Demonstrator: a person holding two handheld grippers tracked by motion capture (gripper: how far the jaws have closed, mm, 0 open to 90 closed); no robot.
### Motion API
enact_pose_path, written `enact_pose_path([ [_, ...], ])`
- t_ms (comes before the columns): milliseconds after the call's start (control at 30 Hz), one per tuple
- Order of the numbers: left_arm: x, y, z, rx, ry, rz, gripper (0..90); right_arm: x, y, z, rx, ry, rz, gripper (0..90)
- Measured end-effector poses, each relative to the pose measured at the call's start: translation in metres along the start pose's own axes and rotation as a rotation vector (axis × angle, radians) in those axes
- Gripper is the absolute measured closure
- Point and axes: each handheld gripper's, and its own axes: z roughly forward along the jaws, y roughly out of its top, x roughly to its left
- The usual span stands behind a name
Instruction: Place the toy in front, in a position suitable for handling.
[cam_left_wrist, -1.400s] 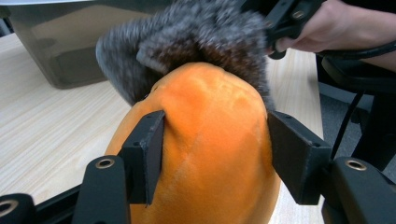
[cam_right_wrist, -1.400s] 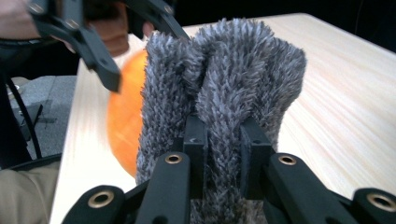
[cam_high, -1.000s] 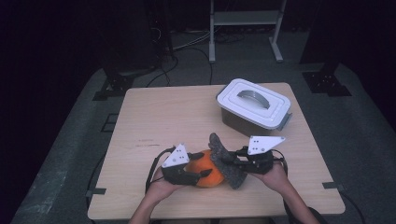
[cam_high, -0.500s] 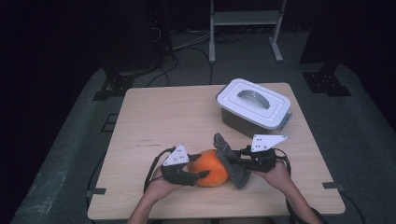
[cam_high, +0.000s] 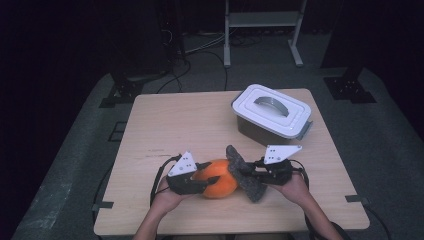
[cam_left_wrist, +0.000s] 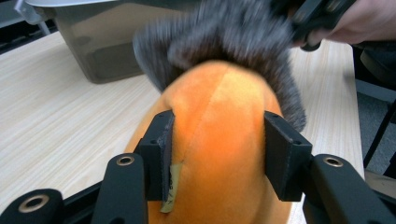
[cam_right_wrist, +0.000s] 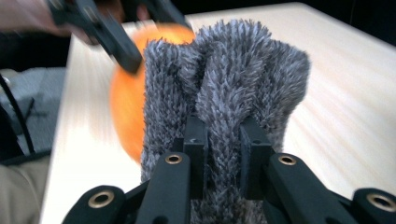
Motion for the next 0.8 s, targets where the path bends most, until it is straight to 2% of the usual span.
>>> enact_pose_path([
  [67, 0.0, -0.001, 0.0, -0.003, -0.002, -0.004, 49.7, 0.002, 0.002, -0.001, -0.018, 0.007, 0.0, 75.6],
  [167, -0.002, 0.0, 0.003, -0.001, -0.008, 0.001, 49.6, 0.006, 0.011, -0.007, -0.096, 0.032, -0.006, 75.6],
  [200, -0.003, 0.0, 0.004, 0.0, -0.012, 0.006, 49.5, 0.007, 0.013, -0.007, -0.096, 0.031, -0.01, 75.6],
  [333, -0.002, -0.002, 0.005, 0.013, -0.023, 0.009, 45.4, 0.004, 0.004, 0.003, -0.03, 0.027, -0.002, 75.6],
  [433, 0.0, -0.002, 0.006, 0.0, -0.035, -0.006, 35.7, 0.002, 0.001, 0.006, -0.017, 0.034, 0.01, 75.5],
  [500, 0.002, -0.002, 0.005, 0.005, -0.027, -0.016, 26.3, 0.001, 0.0, 0.006, -0.01, 0.033, 0.006, 75.5],
  [567, 0.006, -0.006, 0.005, 0.009, -0.036, -0.033, 23.7, 0.0, -0.002, 0.005, -0.006, 0.035, 0.014, 75.5],
  [700, 0.008, -0.009, 0.006, 0.011, -0.049, -0.04, 26.5, -0.003, -0.004, 0.006, 0.002, 0.035, 0.027, 75.4],
  [800, 0.005, -0.009, 0.006, 0.016, -0.035, -0.018, 39.1, -0.004, -0.005, 0.005, 0.015, 0.029, 0.034, 75.3],
])
